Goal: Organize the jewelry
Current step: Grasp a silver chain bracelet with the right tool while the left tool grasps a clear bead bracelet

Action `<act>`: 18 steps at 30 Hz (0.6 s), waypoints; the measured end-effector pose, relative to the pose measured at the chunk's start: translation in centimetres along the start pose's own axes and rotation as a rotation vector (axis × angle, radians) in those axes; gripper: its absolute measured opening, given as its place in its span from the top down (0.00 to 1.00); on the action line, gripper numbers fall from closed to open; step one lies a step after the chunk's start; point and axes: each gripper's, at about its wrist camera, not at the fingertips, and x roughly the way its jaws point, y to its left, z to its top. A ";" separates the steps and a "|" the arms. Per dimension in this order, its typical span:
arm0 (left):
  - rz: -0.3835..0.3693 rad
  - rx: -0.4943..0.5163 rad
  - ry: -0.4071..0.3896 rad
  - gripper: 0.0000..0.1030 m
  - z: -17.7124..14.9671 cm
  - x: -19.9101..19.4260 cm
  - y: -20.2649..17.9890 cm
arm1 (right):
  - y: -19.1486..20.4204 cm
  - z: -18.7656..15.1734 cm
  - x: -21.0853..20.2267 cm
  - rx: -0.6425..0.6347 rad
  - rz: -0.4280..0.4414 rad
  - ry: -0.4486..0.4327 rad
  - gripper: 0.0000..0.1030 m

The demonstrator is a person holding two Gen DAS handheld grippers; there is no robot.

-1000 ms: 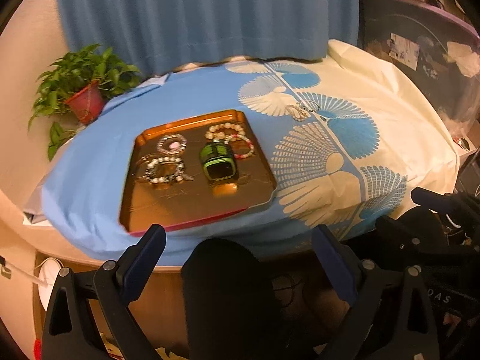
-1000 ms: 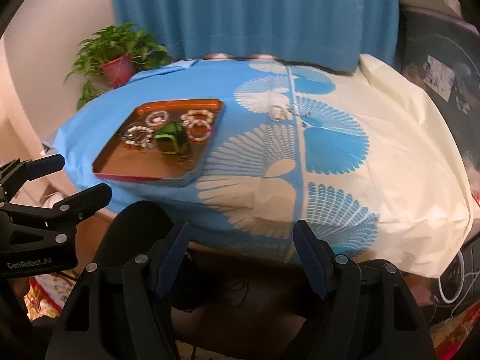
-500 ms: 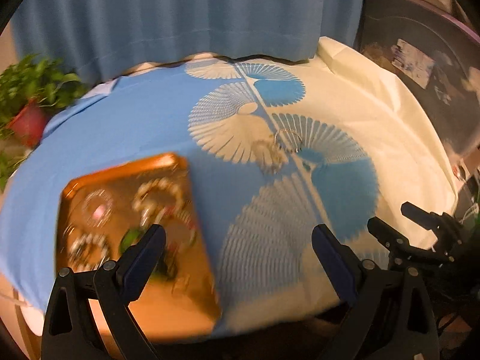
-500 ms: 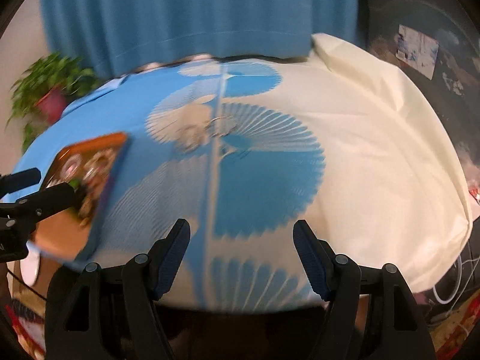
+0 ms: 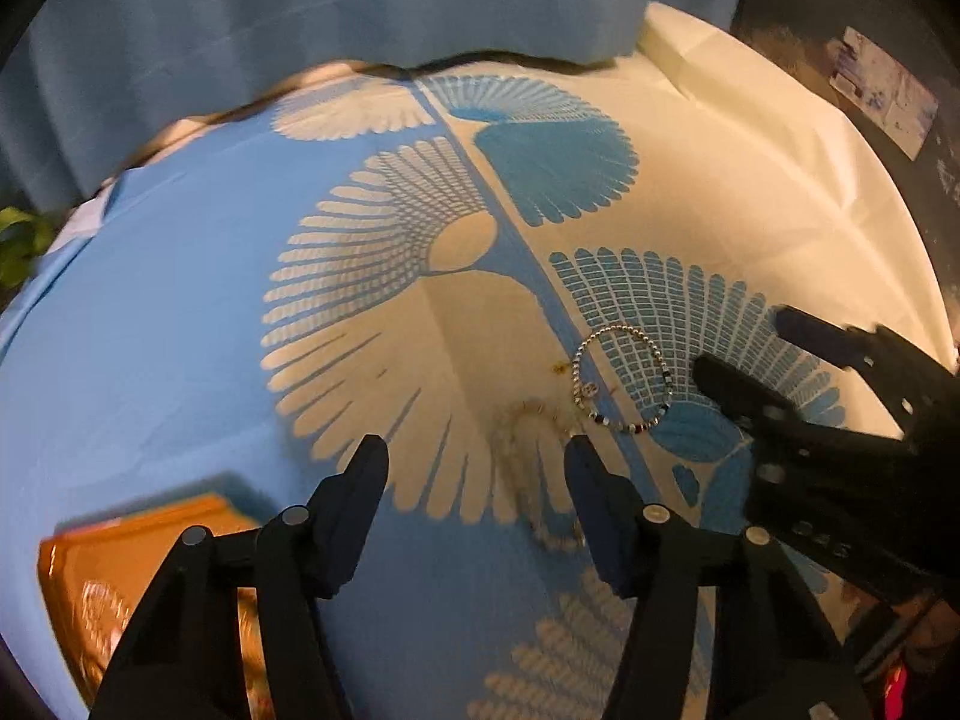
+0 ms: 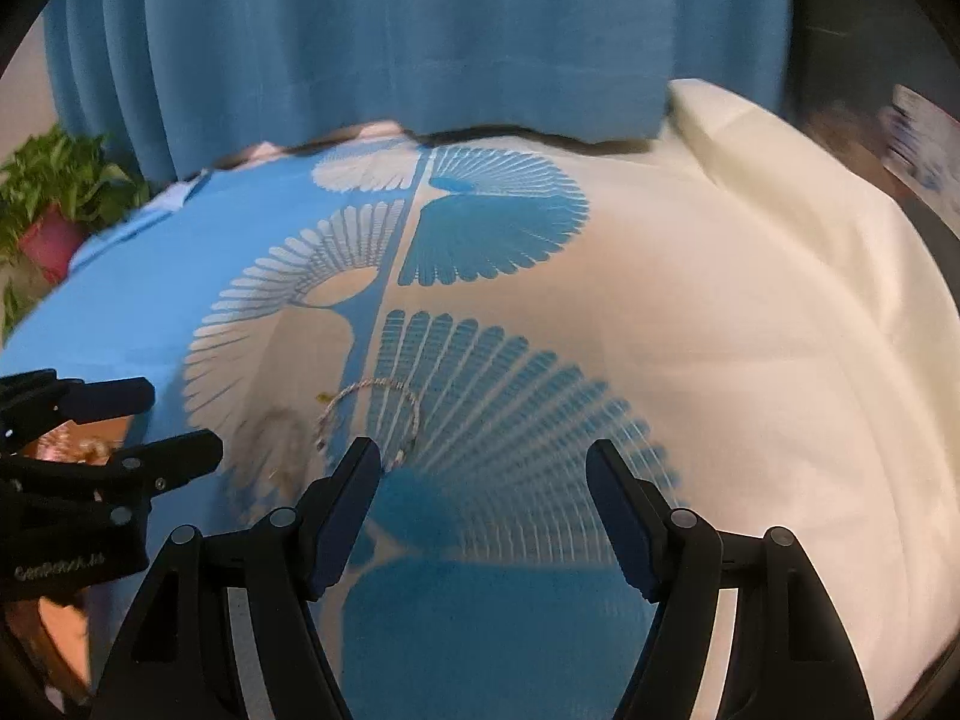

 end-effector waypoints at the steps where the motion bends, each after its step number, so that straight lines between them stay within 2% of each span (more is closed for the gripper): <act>1: -0.011 0.012 0.004 0.46 0.2 0.4 -0.1 | 0.1 0.2 0.7 -0.009 0.004 0.008 0.31; 4: -0.034 0.051 0.019 0.49 0.4 1.5 -0.5 | 0.9 0.5 2.6 -0.048 0.007 0.031 0.31; 6: -0.060 0.073 0.053 0.61 0.3 2.5 -0.6 | 1.4 0.4 3.8 -0.086 0.003 0.046 0.31; 7: -0.056 0.085 0.039 0.62 0.2 2.5 -0.8 | 1.5 0.4 3.8 -0.089 0.011 0.021 0.31; 9: -0.060 0.115 0.027 0.71 -0.1 2.5 -1.1 | 1.7 0.3 4.0 -0.102 0.026 0.001 0.35; 10: -0.056 0.121 0.024 0.75 -0.2 2.5 -1.1 | 1.6 0.3 3.9 -0.099 0.042 -0.003 0.42; 11: -0.061 0.118 0.025 0.88 -0.2 2.5 -1.0 | 1.9 0.3 3.8 -0.117 0.047 -0.014 0.62; 12: -0.072 0.111 0.031 0.96 -0.1 2.5 -0.8 | 2.3 0.3 3.7 -0.146 0.055 -0.021 0.88; 14: -0.108 0.085 0.044 0.97 -0.1 2.2 -0.2 | 3.2 0.1 3.6 -0.199 0.034 -0.025 0.97; 18: -0.118 0.076 0.022 0.97 -0.7 0.3 0.0 | 3.2 -0.4 2.9 -0.181 0.033 -0.001 0.97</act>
